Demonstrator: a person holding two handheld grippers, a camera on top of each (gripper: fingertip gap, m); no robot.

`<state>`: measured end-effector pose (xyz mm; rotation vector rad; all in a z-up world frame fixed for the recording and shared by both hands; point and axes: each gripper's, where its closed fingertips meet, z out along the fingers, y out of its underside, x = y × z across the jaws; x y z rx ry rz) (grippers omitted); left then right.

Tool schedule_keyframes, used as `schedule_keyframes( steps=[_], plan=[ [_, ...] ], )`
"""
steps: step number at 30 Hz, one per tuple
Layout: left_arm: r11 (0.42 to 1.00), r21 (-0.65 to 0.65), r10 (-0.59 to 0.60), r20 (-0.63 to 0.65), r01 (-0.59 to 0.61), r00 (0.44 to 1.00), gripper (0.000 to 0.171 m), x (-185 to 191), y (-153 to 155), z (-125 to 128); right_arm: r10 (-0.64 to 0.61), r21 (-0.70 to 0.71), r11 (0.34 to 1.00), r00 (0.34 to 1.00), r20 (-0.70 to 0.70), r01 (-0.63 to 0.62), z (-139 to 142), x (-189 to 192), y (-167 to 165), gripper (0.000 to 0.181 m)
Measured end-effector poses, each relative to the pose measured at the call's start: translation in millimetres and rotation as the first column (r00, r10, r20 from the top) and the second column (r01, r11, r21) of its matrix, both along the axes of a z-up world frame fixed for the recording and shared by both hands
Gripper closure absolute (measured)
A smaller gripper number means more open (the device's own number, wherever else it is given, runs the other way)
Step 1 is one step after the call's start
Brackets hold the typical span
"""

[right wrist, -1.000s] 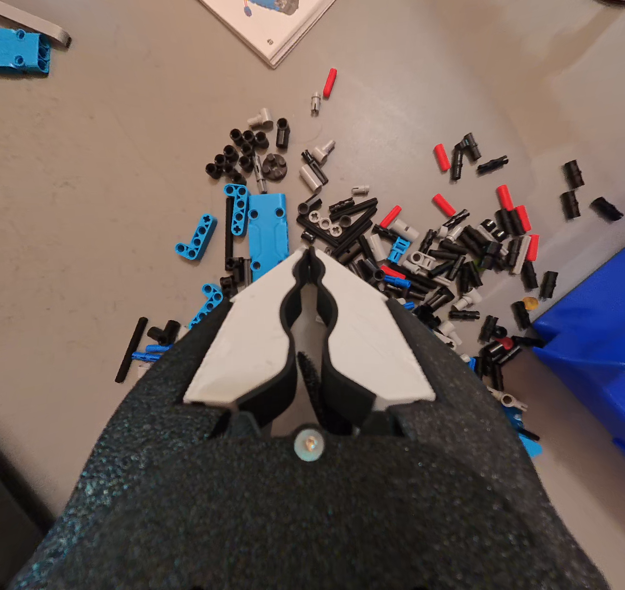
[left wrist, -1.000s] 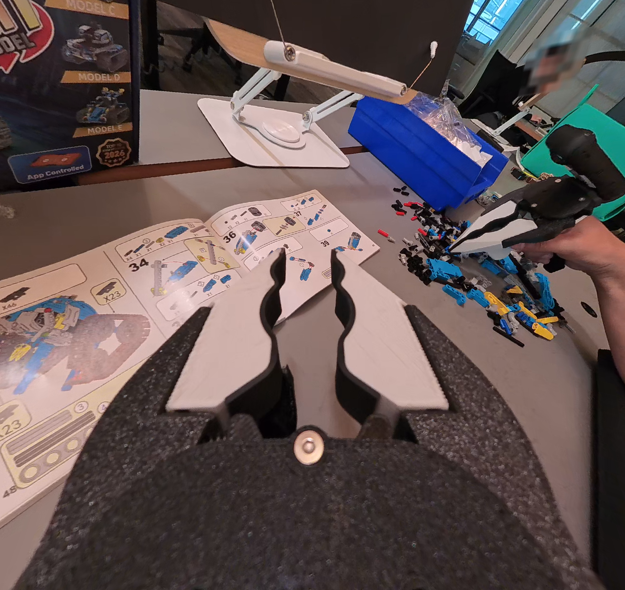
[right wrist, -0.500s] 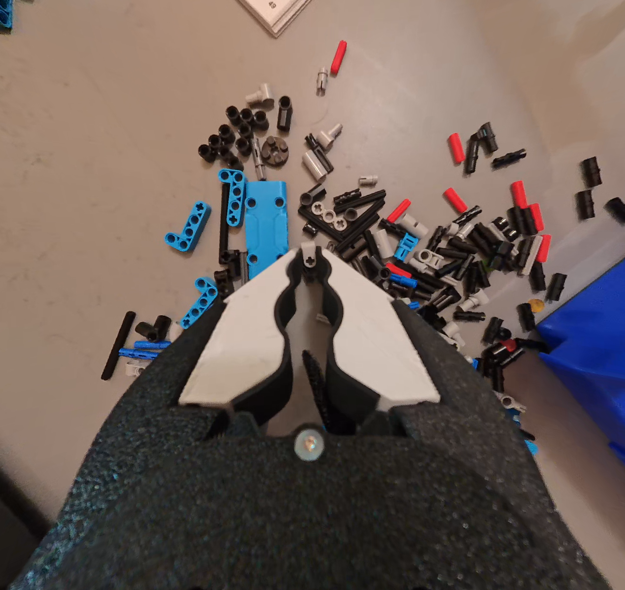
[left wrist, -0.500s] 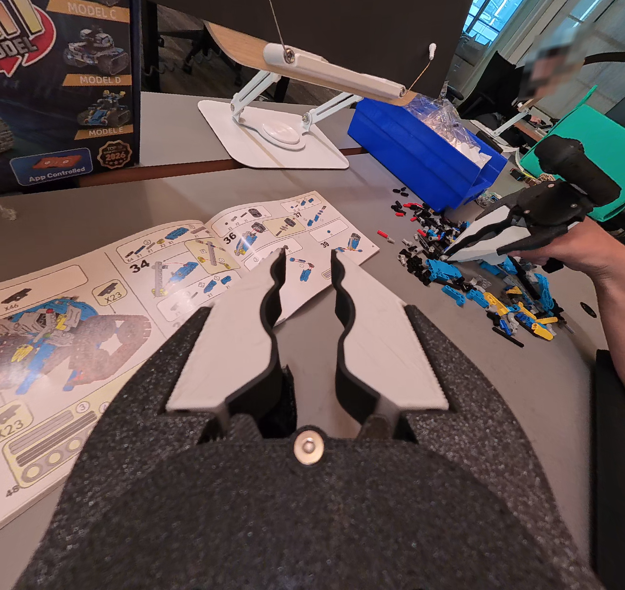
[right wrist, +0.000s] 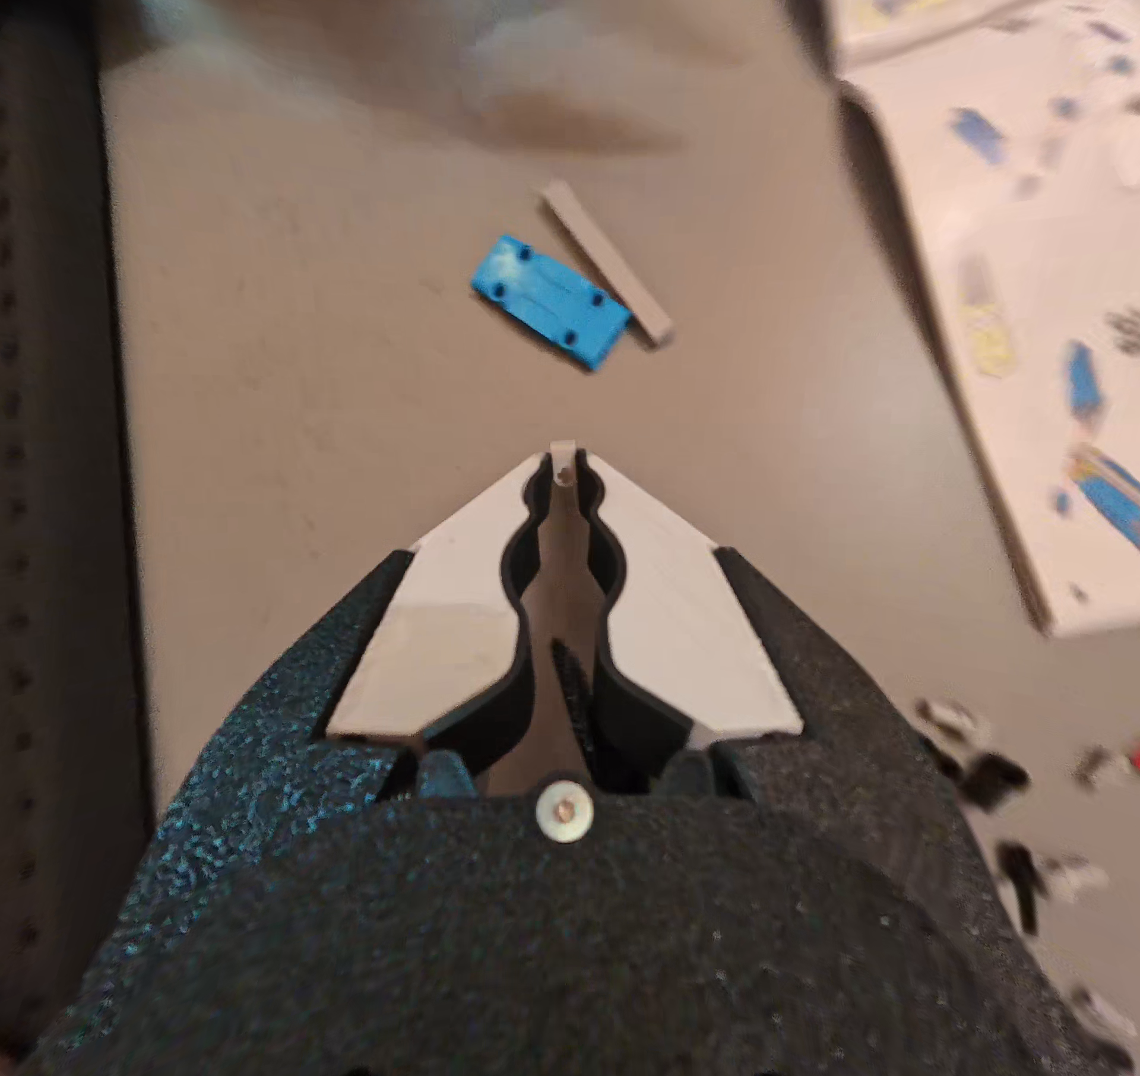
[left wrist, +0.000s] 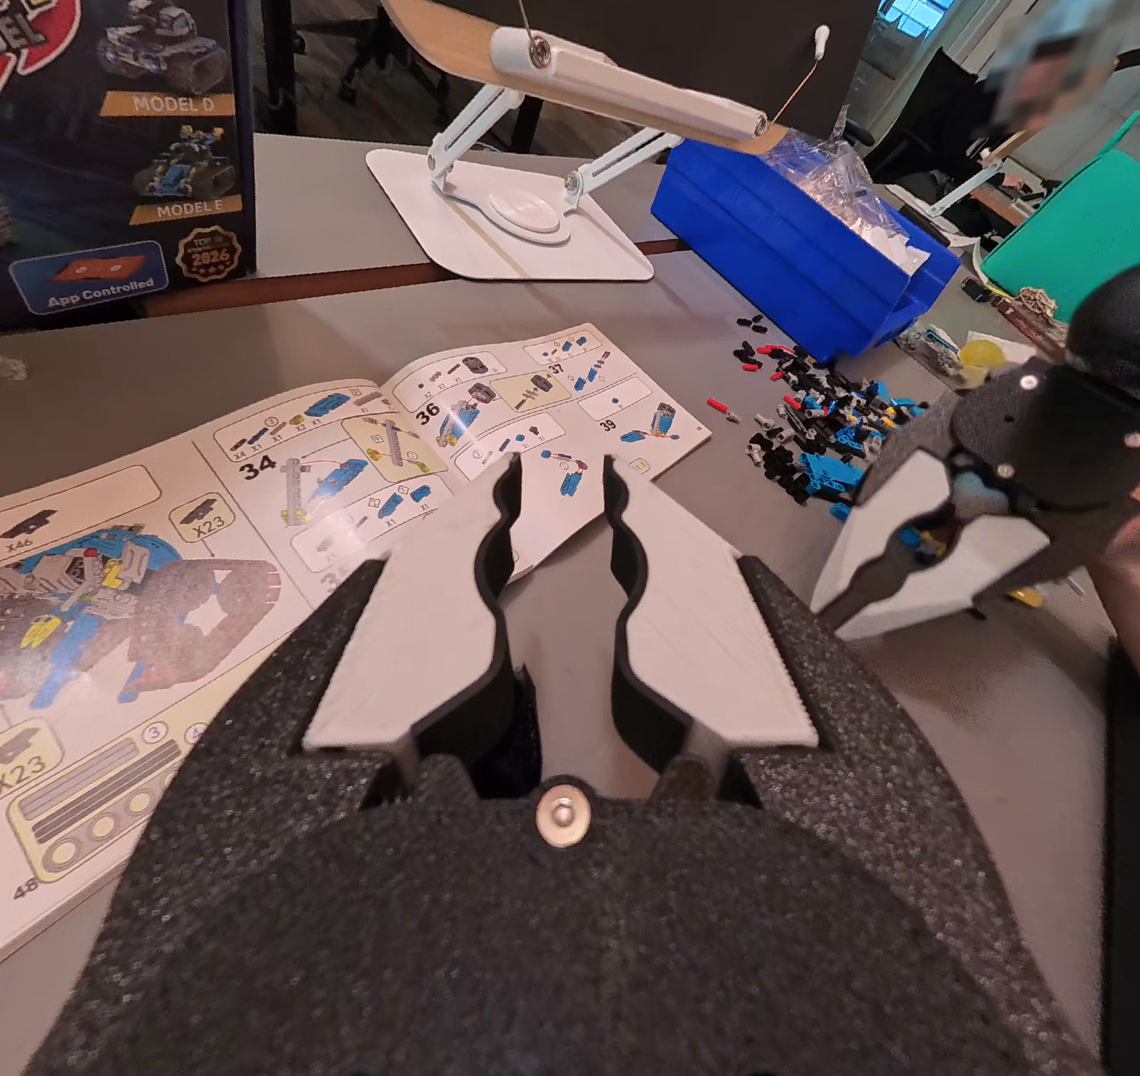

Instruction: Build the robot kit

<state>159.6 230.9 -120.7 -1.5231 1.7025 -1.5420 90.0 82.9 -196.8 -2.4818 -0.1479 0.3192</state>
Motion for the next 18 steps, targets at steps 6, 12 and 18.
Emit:
schedule_keyframes(
  steps=[6, 12, 18],
  plan=[
    [1.0, 0.009, -0.003, -0.006, 0.003, 1.0, 0.146, 0.5, -1.0, -2.6, 0.035, -0.05, 0.998, 0.995, 0.097, -0.03, -10.3, -6.2, 8.4, 0.173],
    [1.0, 0.007, -0.013, -0.007, 0.013, 1.0, 0.146, 0.3, -4.3, -2.7, -0.13, 0.047, 0.991, 0.991, 0.013, 0.129, 33.6, 37.9, -44.2, 0.162],
    [1.0, 0.004, -0.019, 0.0, 0.019, 1.0, 0.146, -0.6, -6.0, 0.5, -0.573, 0.095, 0.813, 0.819, -0.04, 0.574, 51.9, 118.2, -185.7, 0.172]
  ],
)
